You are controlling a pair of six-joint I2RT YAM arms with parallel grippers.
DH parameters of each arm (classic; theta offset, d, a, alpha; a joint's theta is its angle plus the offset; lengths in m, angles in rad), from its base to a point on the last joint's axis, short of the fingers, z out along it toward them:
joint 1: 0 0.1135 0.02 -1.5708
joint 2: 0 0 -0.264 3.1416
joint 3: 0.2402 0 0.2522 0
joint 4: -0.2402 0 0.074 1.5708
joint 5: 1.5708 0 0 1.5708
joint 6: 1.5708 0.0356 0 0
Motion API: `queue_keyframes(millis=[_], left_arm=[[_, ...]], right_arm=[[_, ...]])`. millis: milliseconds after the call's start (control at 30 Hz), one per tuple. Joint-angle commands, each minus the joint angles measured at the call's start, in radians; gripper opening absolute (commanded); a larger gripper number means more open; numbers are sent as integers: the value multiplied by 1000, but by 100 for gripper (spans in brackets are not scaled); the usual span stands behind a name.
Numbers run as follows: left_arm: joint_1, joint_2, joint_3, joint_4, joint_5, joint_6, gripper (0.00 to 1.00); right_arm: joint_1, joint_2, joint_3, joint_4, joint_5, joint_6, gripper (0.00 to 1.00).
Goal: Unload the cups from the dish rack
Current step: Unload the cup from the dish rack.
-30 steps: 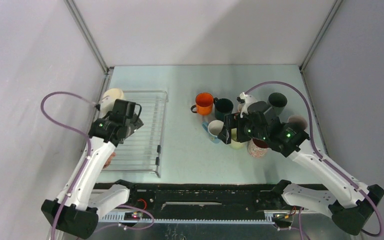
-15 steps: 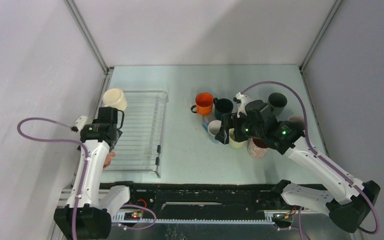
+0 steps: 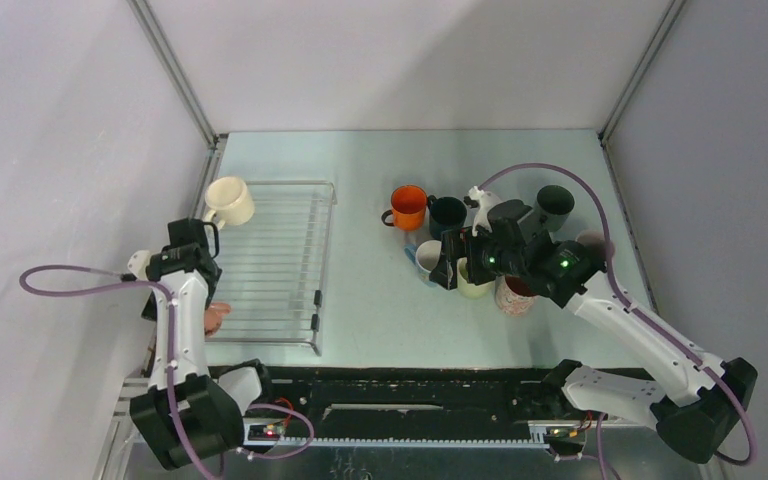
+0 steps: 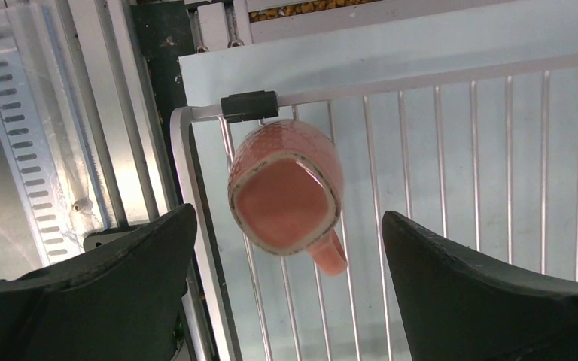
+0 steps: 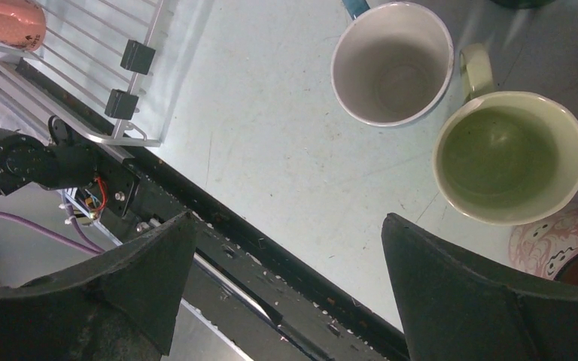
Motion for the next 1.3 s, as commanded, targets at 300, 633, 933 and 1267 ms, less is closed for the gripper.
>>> queue_keyframes(millis=[300, 633, 933, 1267], left_arm=[[78, 114, -98, 181, 63, 65, 100], [79, 154, -118, 231, 91, 69, 68], [65, 135, -90, 238, 127, 160, 14], [-37, 130, -7, 210, 134, 240, 0]], right_arm=[[-5, 5, 0, 19, 5, -20, 100], [-4, -18, 0, -20, 50, -10, 100], [-6, -33, 0, -35, 61, 3, 100], [-6, -29, 0, -18, 57, 7, 100]])
